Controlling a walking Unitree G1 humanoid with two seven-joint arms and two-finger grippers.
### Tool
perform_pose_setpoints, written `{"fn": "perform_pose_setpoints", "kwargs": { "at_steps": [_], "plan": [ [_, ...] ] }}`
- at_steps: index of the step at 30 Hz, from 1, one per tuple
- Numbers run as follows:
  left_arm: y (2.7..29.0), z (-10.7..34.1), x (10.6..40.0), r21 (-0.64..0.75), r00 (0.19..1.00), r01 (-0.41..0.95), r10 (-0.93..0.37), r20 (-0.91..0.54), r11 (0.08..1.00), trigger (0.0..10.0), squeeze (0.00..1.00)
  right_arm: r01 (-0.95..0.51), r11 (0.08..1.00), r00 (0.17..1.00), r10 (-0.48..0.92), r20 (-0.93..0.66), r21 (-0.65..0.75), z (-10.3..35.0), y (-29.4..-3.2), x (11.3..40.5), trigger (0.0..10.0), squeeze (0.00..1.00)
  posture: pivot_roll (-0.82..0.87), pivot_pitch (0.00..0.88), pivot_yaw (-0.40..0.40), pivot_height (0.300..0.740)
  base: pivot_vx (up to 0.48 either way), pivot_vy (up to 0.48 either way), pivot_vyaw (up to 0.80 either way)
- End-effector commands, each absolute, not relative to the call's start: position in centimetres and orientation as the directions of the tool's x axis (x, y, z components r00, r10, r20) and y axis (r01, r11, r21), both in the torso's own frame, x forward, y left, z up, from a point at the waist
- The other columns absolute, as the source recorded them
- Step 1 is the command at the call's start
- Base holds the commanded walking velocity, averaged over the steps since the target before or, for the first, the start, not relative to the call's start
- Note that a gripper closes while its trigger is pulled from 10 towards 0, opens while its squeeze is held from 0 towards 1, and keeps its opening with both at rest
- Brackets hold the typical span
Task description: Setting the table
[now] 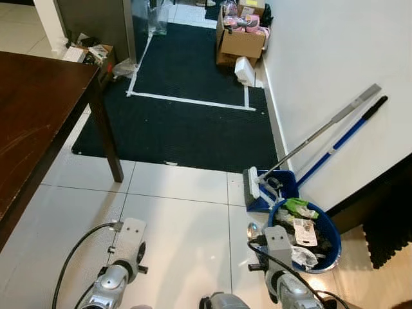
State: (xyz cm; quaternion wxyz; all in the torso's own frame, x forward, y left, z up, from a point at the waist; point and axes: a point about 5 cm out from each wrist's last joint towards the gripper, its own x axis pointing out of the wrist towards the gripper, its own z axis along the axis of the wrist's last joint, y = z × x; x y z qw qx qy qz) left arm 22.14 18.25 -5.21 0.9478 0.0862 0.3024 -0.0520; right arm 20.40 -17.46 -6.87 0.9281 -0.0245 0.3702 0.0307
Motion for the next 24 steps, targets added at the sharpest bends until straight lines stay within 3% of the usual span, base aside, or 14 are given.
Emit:
{"fn": "perform_pose_setpoints", "kwargs": {
  "at_steps": [1,10,13,24],
  "plan": [
    [17.9,-5.7,21.4,0.121,0.803,0.142,-0.043,-0.595,0.982,10.0,0.00,-0.065,0.997,0.705,0.009,-0.709,-0.051,-7.4,-18.2,19.4,10.0,0.00,0.06,0.042,-0.052,0.740,0.000,0.000,0.00],
    [18.0,-5.3,21.5,0.105,0.839,0.113,-0.039,-0.543,0.988,10.0,0.00,-0.083,0.991,0.746,-0.008,-0.666,-0.105,-7.0,-18.3,19.8,10.0,0.00,0.04,0.029,-0.043,0.740,0.000,0.000,0.00],
    [18.9,-4.5,22.5,0.132,0.865,0.072,0.004,-0.502,0.989,10.0,0.00,-0.097,0.986,0.798,-0.004,-0.603,-0.135,-5.9,-18.2,21.3,10.0,0.00,0.07,0.020,-0.023,0.740,0.000,0.000,0.00],
    [19.8,-4.1,23.3,0.104,0.860,0.039,0.020,-0.509,0.994,10.0,0.00,-0.144,0.980,0.802,0.034,-0.596,-0.137,-5.5,-17.3,22.4,10.0,0.00,0.09,0.017,-0.010,0.740,0.000,0.000,0.00]
  ]
}}
